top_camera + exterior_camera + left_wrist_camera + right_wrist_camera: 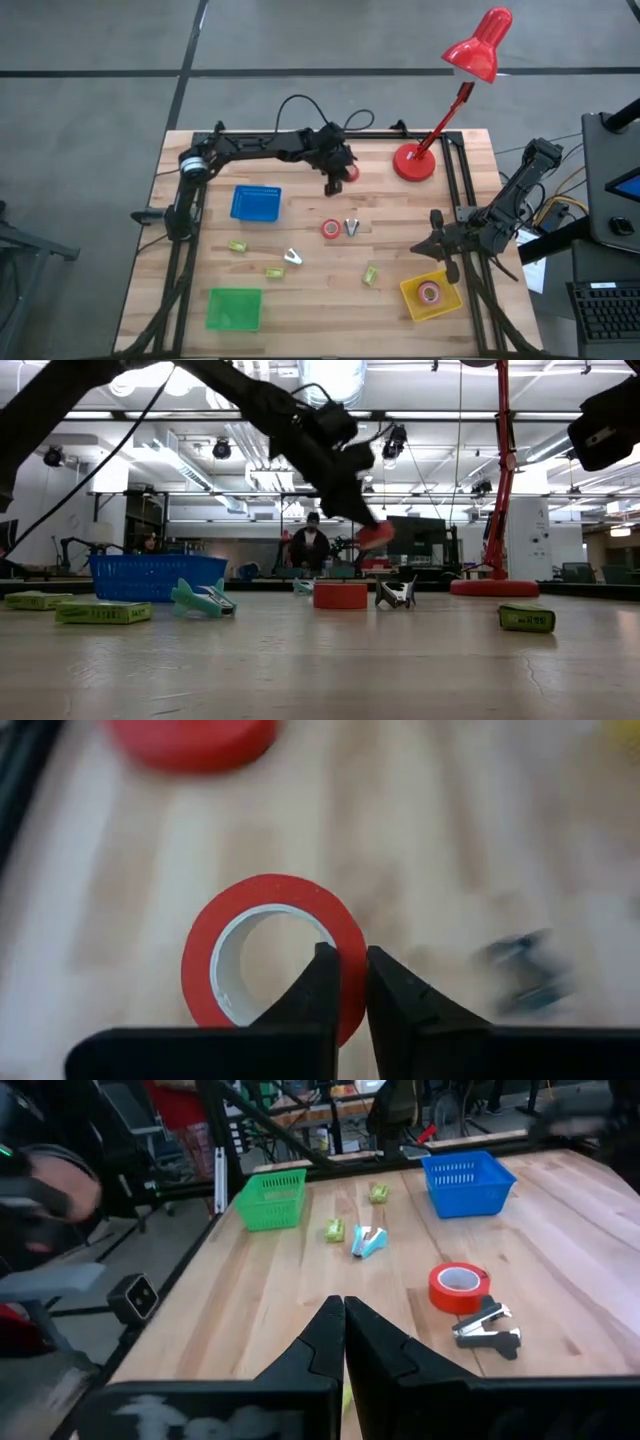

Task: Pick and place Stapler, Stapler remover, tape
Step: Put the top orange tape into the yellow bin

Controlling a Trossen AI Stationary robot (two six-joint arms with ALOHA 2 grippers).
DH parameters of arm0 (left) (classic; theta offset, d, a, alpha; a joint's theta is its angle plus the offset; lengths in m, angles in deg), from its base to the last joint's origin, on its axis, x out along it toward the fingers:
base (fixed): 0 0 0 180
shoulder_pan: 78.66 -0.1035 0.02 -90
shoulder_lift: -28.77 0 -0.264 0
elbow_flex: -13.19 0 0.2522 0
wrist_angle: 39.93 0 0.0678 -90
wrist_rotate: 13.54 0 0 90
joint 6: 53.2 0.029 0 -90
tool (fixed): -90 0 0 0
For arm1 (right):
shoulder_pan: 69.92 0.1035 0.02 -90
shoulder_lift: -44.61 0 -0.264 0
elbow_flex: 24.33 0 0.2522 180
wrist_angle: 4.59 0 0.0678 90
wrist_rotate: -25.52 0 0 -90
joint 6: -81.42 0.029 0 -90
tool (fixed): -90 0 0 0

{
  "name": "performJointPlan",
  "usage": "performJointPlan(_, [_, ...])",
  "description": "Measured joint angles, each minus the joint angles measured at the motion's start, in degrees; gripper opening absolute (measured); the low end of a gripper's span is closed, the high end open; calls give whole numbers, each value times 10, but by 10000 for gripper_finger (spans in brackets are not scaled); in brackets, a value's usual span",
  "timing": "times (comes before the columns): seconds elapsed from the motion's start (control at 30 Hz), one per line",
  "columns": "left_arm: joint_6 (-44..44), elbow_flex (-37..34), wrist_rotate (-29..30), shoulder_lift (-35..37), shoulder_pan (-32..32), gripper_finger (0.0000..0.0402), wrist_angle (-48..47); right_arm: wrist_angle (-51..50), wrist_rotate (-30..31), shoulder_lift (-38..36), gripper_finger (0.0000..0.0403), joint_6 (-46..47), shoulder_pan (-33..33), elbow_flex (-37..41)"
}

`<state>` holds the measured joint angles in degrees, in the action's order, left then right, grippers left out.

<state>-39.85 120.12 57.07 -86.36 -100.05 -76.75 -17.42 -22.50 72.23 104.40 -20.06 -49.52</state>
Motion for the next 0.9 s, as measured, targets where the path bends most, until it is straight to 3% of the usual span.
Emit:
performJointPlan(0.1, [-52,-8,-84,18,13,31,60,21,0,7,9,17,0,0])
performJointPlan(0.23, [-122,-14,-201,26,37,32,166,25,0,34,9,112,0,0])
performJointPlan(0.47, [-214,-50,-364,25,90,33,372,39,30,84,8,68,0,-5])
performJointPlan(0.7, [-278,-84,-407,25,139,34,453,164,36,130,13,-33,0,-17])
performJointPlan(0.9, [-283,-96,-386,22,173,34,455,240,49,186,78,-119,-2,-34])
